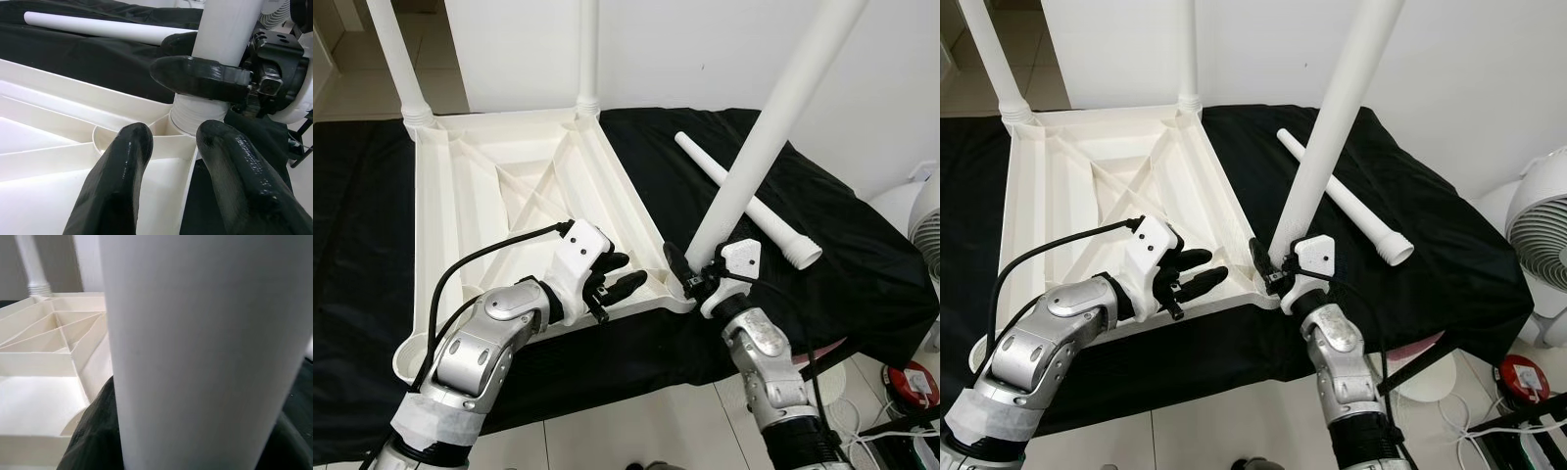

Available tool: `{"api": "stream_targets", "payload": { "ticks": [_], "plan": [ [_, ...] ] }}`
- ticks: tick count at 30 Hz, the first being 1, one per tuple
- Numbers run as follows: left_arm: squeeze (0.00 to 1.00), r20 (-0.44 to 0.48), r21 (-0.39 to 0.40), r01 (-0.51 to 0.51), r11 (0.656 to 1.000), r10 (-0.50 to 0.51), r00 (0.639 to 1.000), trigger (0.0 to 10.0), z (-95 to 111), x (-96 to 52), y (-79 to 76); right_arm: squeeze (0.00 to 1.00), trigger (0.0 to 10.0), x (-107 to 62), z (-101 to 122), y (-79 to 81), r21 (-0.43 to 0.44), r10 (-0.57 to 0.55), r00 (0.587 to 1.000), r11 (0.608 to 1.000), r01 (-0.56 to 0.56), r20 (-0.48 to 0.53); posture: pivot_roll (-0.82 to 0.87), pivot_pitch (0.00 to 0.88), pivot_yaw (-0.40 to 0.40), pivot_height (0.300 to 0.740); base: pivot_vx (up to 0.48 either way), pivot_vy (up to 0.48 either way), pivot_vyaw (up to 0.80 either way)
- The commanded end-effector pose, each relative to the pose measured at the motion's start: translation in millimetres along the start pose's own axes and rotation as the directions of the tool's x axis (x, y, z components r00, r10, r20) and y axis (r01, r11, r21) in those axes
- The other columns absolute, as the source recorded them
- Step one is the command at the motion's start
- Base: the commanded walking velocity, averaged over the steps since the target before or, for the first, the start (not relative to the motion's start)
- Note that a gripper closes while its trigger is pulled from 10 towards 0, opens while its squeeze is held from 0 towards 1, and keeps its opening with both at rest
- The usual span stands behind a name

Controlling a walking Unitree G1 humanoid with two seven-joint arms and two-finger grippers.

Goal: Building children table

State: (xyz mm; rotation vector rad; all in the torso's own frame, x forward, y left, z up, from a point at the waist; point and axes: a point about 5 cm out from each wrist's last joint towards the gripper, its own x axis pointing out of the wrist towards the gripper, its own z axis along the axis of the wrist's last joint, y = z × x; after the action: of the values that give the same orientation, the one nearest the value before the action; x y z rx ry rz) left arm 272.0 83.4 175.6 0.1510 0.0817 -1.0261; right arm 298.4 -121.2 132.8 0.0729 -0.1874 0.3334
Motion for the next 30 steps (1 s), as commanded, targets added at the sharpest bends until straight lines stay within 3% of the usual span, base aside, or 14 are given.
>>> {"api": "stream_targets", "payload": {
  "ticks": [1,8,11,13,14,20,30],
  "plan": [
    [0.0,0.003,0.016,-0.022,1.0,0.022,1.0,10.0,3.5,0.7,-0.4,0.0,10.0,-5.5,-19.2,0.1,0.018,-0.099,0.991,0.995,0.101,-0.09,0.1,0.087,-0.07,0.74,0.0,0.0,0.0],
    [0.0,0.004,0.019,-0.025,1.0,0.024,1.0,10.0,4.0,0.6,-0.4,0.0,10.0,-1.4,-18.7,3.0,-0.006,-0.229,0.97,0.973,0.23,-0.084,0.1,0.085,-0.072,0.74,0.0,0.0,0.0],
    [0.0,0.004,0.02,-0.026,0.999,0.026,1.0,10.0,4.2,0.7,-0.6,0.0,10.0,0.5,-15.1,-8.8,-0.036,-0.4,0.914,0.916,0.399,-0.066,0.1,0.084,-0.076,0.74,0.0,0.0,0.0],
    [0.0,0.004,0.02,-0.026,0.999,0.026,1.0,10.0,4.2,0.7,-0.6,0.0,10.0,0.5,-15.1,-8.8,-0.036,-0.4,0.914,0.916,0.399,-0.066,0.1,0.084,-0.076,0.74,0.0,0.0,0.0],
    [0.0,0.005,0.022,-0.025,0.999,0.025,1.0,10.0,4.3,1.2,-0.7,0.0,10.0,-1.5,-11.9,-20.2,-0.053,-0.485,0.873,0.874,0.483,-0.048,0.1,0.081,-0.077,0.74,0.0,0.0,0.0],
    [0.0,0.006,0.026,-0.021,0.999,0.021,1.0,10.0,4.4,2.6,-0.9,0.0,10.0,-3.7,-12.1,-29.3,-0.052,-0.541,0.839,0.841,0.539,-0.051,0.09,0.073,-0.078,0.74,0.0,0.0,0.0],
    [0.0,0.007,0.032,-0.013,0.999,0.013,1.0,10.0,5.0,4.7,-1.2,0.0,10.0,-0.5,-14.0,-22.9,-0.041,-0.518,0.853,0.855,0.516,-0.058,0.09,0.062,-0.074,0.74,0.0,0.0,0.0]
  ]
}}
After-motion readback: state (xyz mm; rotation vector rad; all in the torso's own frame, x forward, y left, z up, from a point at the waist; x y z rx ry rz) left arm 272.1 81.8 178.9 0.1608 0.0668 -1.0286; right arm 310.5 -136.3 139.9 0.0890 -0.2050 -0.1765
